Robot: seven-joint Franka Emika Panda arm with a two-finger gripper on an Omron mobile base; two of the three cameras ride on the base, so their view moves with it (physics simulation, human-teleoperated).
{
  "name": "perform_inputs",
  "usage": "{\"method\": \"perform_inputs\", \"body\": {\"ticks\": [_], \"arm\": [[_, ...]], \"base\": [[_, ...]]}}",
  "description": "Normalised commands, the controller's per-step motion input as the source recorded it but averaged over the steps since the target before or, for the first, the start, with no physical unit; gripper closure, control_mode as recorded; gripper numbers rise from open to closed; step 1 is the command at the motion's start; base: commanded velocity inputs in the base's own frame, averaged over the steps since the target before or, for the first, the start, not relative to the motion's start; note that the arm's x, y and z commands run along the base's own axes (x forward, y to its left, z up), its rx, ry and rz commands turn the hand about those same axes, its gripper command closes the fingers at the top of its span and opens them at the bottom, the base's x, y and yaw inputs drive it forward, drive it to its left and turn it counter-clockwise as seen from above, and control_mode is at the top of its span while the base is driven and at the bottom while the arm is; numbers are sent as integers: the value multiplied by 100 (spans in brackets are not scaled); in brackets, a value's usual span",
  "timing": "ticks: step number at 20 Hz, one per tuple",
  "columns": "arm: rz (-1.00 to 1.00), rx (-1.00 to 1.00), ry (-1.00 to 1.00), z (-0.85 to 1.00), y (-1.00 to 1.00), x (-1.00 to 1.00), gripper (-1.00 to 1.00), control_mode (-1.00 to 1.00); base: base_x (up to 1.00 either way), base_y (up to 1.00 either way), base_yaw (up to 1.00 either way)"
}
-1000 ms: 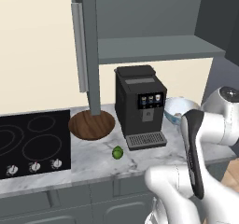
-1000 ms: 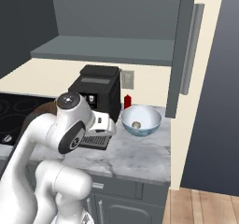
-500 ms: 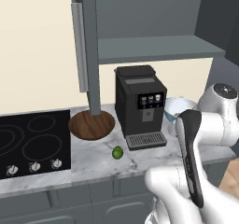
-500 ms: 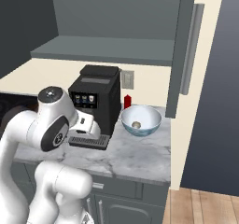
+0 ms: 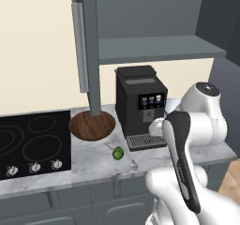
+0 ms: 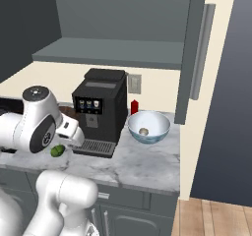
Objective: Pick both bowls and place them on the counter. Then place the avocado in one bowl and place the mushroom in the other bowl.
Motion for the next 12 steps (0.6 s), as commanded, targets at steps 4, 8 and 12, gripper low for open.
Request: {"method": "perform_inputs", "body": {"ticks": [4,8,12], "arm": [[0,5,12,-6,68,0,-100,-100],[0,1,10,-15,64,13,-100,-100],[0,-9,5,-34,46,33,-100,-100]], "base": [[0,0,0],[0,0,0],[0,0,0]]}}
